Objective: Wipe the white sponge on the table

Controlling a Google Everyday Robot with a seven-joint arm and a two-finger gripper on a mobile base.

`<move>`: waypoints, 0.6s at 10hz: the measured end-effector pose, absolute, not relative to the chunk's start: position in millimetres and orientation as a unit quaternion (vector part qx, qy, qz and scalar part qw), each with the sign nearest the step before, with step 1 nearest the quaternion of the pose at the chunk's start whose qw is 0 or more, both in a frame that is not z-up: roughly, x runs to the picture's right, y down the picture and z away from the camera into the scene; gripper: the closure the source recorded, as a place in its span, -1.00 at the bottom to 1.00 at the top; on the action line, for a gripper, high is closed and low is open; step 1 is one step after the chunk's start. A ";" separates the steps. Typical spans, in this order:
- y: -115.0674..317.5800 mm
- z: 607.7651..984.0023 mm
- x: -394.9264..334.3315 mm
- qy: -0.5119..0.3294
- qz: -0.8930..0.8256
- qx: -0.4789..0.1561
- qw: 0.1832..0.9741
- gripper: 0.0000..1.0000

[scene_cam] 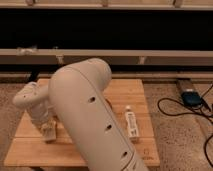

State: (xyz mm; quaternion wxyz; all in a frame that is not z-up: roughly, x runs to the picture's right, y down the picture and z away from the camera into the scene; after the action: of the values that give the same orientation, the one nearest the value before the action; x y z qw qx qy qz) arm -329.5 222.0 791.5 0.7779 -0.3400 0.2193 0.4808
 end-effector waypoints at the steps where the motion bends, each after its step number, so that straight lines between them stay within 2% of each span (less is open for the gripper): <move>1: 223.2 790.5 -335.4 0.217 0.472 -0.340 0.784 1.00; 6: 243.6 780.8 -372.0 0.210 0.398 -0.352 0.821 1.00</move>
State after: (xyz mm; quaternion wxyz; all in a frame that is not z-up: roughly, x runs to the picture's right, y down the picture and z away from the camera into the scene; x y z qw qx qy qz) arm -372.0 243.6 780.8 0.8208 -0.3519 0.2104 0.3977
